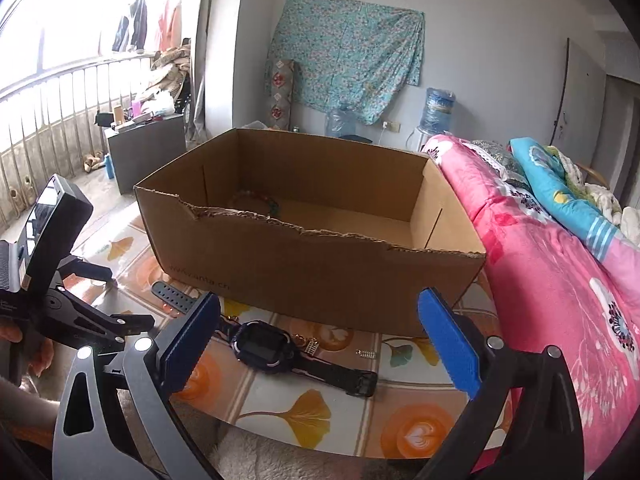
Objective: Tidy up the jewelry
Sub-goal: 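Withdraw the left tool and bring the right tool to the smartwatch, then close the right tool on the black smartwatch face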
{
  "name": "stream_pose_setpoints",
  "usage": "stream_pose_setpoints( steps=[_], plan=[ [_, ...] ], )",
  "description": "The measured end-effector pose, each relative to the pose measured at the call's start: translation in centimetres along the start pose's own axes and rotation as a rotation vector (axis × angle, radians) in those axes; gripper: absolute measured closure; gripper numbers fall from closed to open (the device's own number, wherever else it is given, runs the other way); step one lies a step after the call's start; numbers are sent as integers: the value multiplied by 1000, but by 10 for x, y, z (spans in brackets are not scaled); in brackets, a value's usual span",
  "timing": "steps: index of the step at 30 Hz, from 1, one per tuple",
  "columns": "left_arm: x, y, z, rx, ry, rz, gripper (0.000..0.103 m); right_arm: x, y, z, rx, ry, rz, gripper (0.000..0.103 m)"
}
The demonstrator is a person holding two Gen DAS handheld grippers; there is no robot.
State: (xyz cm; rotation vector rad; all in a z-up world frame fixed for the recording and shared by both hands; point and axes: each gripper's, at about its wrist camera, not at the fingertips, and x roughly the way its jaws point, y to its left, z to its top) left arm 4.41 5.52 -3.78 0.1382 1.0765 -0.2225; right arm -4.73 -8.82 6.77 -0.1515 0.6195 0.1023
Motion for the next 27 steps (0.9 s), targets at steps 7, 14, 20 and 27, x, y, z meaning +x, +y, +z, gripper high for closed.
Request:
stream_pose_setpoints(
  steps=[7,14,20,27],
  plan=[
    [-2,-1,-5,-7,-35,10,7,35,11,-5,71,139,157,25],
    [-4,-4,-10,-12,-94,19,7,63,11,-16,107,260,190,50],
    [-18,3,-5,-29,-138,-110,8,71,14,-22,105,306,185,57],
    [-23,1,12,-109,-154,-407,33,73,11,-23,114,312,178,57]
  ],
)
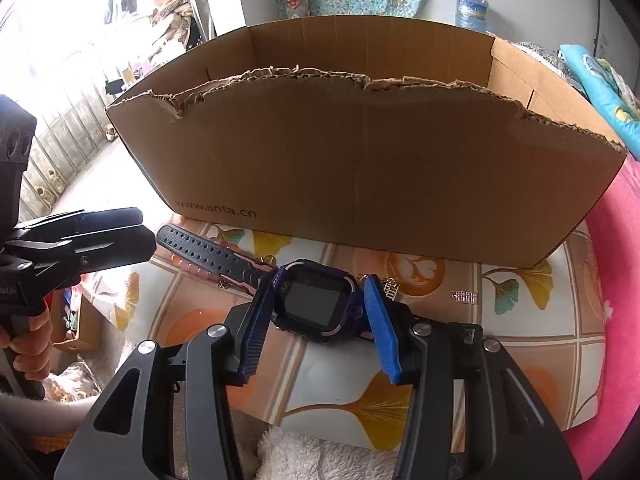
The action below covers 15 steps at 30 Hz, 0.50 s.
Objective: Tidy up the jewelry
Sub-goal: 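Close the right tool on the black smartwatch face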
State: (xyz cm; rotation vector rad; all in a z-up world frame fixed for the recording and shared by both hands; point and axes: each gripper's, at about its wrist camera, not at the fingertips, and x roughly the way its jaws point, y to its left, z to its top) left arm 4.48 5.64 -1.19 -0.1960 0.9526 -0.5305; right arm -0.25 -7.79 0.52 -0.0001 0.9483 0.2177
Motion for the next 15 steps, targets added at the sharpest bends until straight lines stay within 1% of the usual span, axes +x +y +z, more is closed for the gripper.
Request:
stream_pose_setpoints(
  steps=[1,3,4,6,9,11,13,14,15],
  plan=[
    [5,1,2,-12,12,-3,40,0,0,0,4,2,3,57],
    [11,1,3,-21,22,6,46,1,2,1,0,4,2,57],
    [11,0,3,-24,18,3,50,0,2,1,-1,4,0,57],
    [9,-3,4,-25,10,-15,56,1,1,2,-3,4,1,57],
    [5,-12,4,22,-8,-53,59,1,1,3,-4,4,1,57],
    [5,-20,3,53,-7,-54,59,1,1,3,-7,4,1,57],
    [7,-24,3,70,-3,-24,59,2,1,3,-8,4,1,57],
    [8,-24,2,72,-6,5,59,2,2,3,-9,4,2,57],
    [9,-23,3,70,-8,41,56,2,2,3,-11,4,2,57]
  ],
)
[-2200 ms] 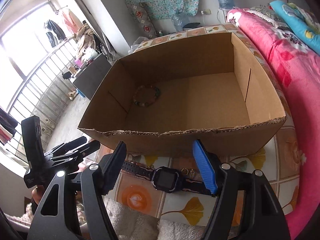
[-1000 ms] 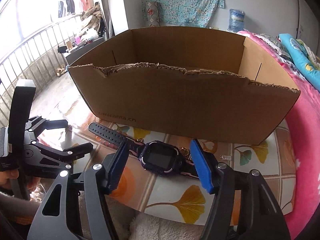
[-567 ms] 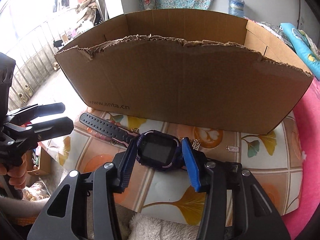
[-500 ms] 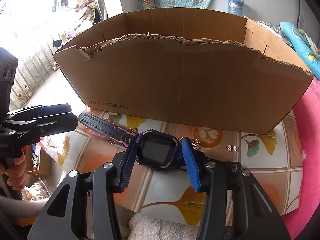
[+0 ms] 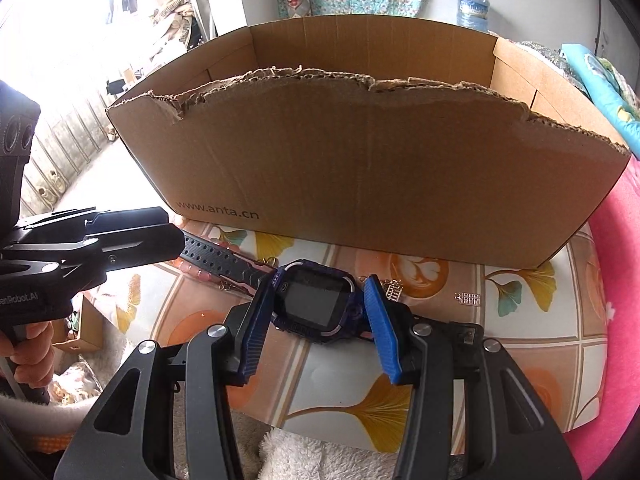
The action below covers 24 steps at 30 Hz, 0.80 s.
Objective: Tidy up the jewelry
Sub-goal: 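Close the right tool on the black smartwatch face, then lift the smartwatch with the right tool while the left tool grasps the pink-and-black bracelet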
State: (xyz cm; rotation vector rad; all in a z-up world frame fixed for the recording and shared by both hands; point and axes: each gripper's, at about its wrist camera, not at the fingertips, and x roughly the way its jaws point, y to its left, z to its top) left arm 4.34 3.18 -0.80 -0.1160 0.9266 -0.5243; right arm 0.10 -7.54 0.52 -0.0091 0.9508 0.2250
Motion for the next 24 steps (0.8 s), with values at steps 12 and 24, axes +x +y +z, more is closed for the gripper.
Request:
stream_pose_setpoints(
  steps=[12,24],
  plan=[
    [12,24,-2,-119,59,13,44,0,6,2,-12,-1,1,57],
    [3,1,4,-24,13,-36,44,-1,8,0,-21,-7,-1,57]
  ],
)
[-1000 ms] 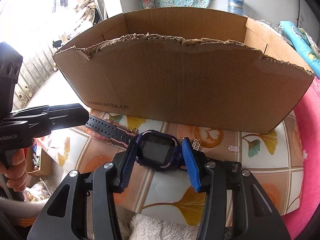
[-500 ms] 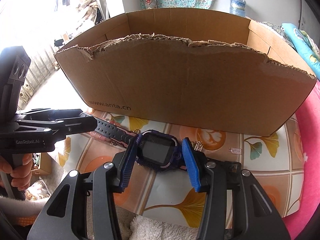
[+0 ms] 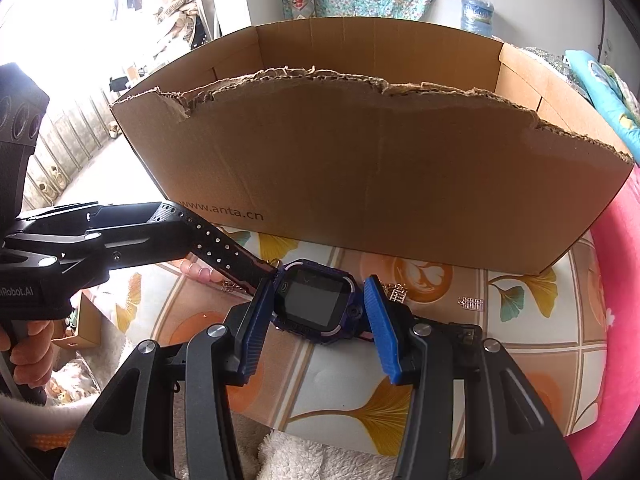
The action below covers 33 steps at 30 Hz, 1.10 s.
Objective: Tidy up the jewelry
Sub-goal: 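Lift the smartwatch with the right tool while the left tool grasps the pink-and-black bracelet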
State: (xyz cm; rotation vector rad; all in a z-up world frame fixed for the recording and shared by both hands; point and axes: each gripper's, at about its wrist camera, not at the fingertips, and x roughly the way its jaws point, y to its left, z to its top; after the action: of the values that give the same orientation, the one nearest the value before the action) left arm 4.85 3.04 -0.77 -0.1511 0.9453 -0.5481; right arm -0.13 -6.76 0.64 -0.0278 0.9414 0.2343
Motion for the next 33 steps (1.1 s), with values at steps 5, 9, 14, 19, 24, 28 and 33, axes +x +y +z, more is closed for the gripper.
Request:
stream_pose_setpoints(
  steps=[5,9,14,19,24,28,33],
  plan=[
    [-1,-12,4,32,-27,2,48,0,1,-1,-4,-3,-2,57],
    [3,-13,6,22,-25,15,63,0,4,-1,-11,-7,-7,57],
    [3,-16,5,34,-30,15,76,2,3,-4,-10,-12,-4,57],
    [3,-22,2,82,-34,61,81,-9,-3,-7,-12,-26,13,57],
    [3,-24,0,126,-36,98,82,-34,-31,-14,48,-45,17,57],
    [2,-24,-2,139,-36,107,82,-40,-66,-18,184,-34,22,57],
    [3,-26,-4,159,-30,127,82,-31,-92,-23,316,4,68,57]
  ],
)
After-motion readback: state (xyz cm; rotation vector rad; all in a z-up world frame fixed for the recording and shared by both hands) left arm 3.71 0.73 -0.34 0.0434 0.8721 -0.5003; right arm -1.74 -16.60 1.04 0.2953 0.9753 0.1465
